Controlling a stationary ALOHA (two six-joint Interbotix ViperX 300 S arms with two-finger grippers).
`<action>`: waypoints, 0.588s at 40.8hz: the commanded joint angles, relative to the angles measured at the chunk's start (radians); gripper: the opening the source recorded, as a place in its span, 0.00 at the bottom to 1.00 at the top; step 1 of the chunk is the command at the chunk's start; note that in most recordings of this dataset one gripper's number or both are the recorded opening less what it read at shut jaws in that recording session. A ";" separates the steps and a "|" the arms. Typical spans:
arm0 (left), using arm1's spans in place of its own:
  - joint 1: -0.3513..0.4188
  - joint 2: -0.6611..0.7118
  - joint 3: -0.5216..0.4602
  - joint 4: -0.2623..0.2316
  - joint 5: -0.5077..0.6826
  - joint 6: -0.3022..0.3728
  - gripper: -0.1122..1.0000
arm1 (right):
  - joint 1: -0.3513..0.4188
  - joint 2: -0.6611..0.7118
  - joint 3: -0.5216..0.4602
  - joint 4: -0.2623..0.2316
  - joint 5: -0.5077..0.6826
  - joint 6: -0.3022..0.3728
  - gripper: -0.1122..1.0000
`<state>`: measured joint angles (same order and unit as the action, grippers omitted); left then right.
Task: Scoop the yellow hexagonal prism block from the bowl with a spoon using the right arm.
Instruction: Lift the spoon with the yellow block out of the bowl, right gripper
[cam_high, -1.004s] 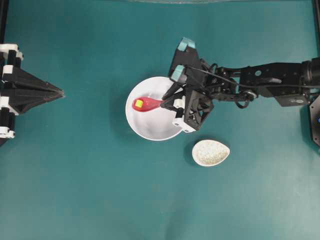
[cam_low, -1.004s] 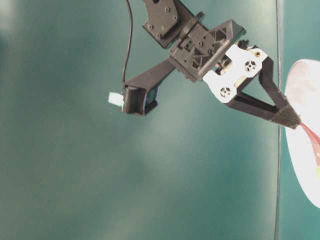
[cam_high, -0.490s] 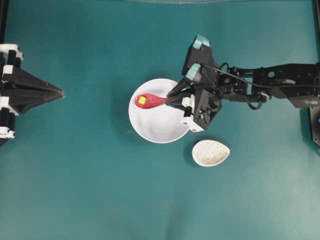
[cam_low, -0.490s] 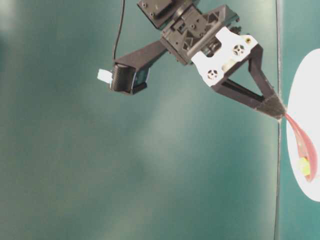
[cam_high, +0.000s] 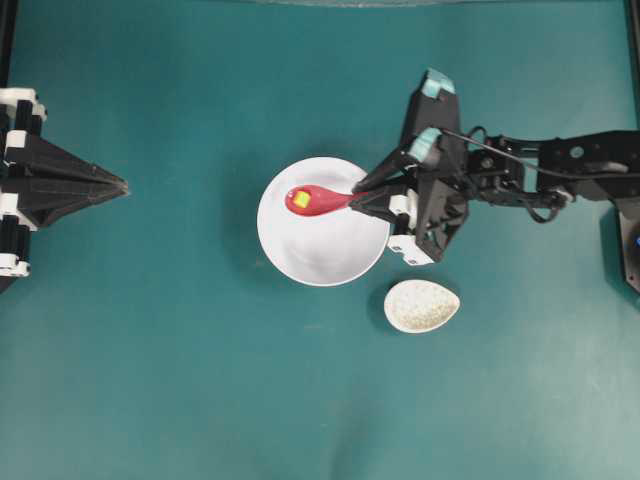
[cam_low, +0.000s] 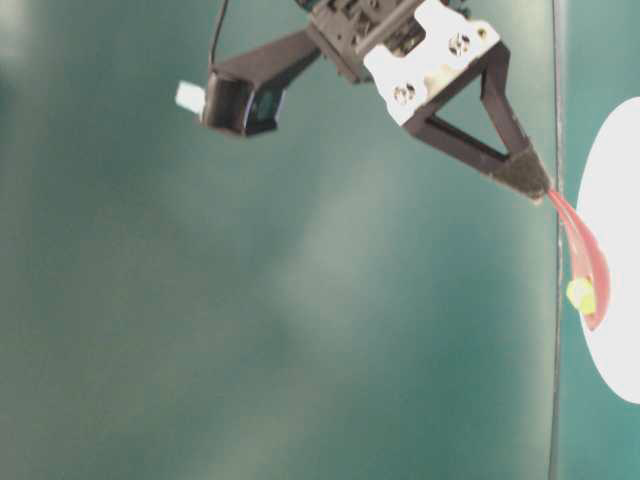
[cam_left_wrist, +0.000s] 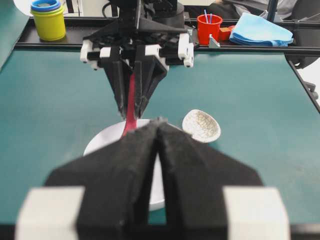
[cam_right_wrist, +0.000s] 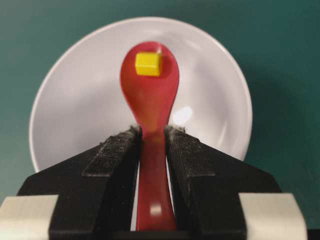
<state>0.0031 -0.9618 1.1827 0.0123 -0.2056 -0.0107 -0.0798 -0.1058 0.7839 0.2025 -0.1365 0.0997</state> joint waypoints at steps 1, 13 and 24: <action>0.000 0.005 -0.029 0.002 -0.006 -0.002 0.14 | 0.012 -0.052 0.014 0.002 -0.046 -0.002 0.32; 0.000 0.005 -0.029 0.002 -0.006 -0.003 0.14 | 0.015 -0.127 0.100 0.002 -0.115 -0.002 0.32; 0.000 0.005 -0.029 0.002 -0.006 -0.005 0.14 | 0.015 -0.178 0.118 -0.002 -0.167 -0.011 0.32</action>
<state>0.0031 -0.9633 1.1827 0.0123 -0.2071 -0.0138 -0.0660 -0.2485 0.9158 0.2025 -0.2899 0.0920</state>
